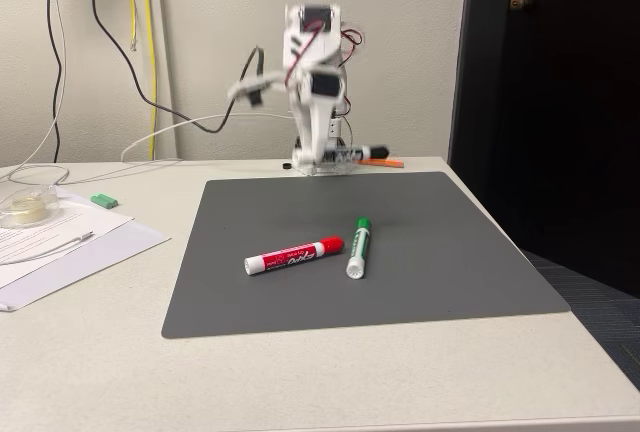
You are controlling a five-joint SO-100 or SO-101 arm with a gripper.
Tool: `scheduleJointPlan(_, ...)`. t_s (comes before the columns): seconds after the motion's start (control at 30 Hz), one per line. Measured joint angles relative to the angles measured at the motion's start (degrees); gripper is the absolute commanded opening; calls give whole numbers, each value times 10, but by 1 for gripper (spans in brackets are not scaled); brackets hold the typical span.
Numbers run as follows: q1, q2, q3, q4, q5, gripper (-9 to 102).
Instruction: Pick up the black marker.
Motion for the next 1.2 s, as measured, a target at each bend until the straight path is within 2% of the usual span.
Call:
scheduleJointPlan(0.17, 0, 3, -55, 36, 4, 0)
scheduleJointPlan(1.2, -2, 18, -58, 62, 11, 0)
